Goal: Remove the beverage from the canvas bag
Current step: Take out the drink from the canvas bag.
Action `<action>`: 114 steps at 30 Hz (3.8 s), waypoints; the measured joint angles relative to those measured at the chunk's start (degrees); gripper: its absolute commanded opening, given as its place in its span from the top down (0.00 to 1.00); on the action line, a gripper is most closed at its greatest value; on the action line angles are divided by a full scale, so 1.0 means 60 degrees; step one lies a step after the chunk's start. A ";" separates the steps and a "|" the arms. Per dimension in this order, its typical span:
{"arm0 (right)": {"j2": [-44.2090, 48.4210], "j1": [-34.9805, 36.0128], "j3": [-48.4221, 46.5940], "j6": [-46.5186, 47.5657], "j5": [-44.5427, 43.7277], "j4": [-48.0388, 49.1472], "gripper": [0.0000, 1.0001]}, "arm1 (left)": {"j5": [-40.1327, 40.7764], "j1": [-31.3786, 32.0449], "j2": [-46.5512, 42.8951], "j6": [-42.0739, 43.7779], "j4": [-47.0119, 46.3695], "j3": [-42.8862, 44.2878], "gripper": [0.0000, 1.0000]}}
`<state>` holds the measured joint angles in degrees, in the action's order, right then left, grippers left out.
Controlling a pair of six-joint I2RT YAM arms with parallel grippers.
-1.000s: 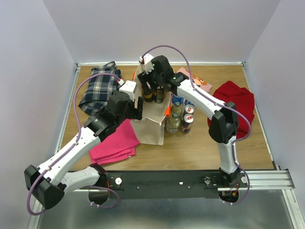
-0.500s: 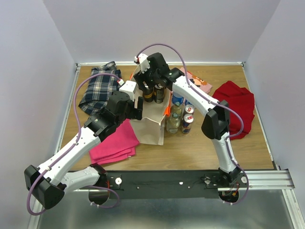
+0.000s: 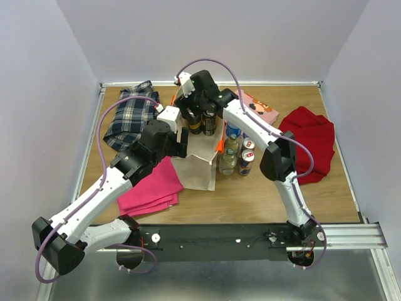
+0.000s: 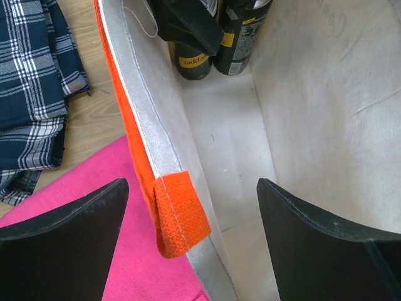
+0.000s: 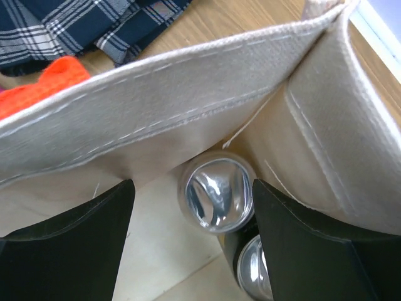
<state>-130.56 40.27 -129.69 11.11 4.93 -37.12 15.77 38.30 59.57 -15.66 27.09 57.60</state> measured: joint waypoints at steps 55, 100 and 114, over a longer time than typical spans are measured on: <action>-0.0739 -0.0029 -0.0208 -0.0164 -0.1060 -0.0106 0.35 | 0.0004 0.0000 0.0084 0.0040 0.0000 0.0000 0.08; 0.0055 -0.0044 0.0022 -0.0495 -0.0761 -0.0124 0.99 | 0.0299 -0.0018 -0.0022 -0.0011 0.0004 0.0000 0.01; 0.1049 -0.0047 0.0284 -0.0860 -0.0627 -0.0299 0.99 | 0.1147 -0.0015 -0.0233 -0.0324 0.0109 0.0000 0.01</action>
<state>-124.27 39.99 -127.98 5.96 1.17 -38.92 22.65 38.22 58.17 -17.61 27.75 57.60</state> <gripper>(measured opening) 0.657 0.989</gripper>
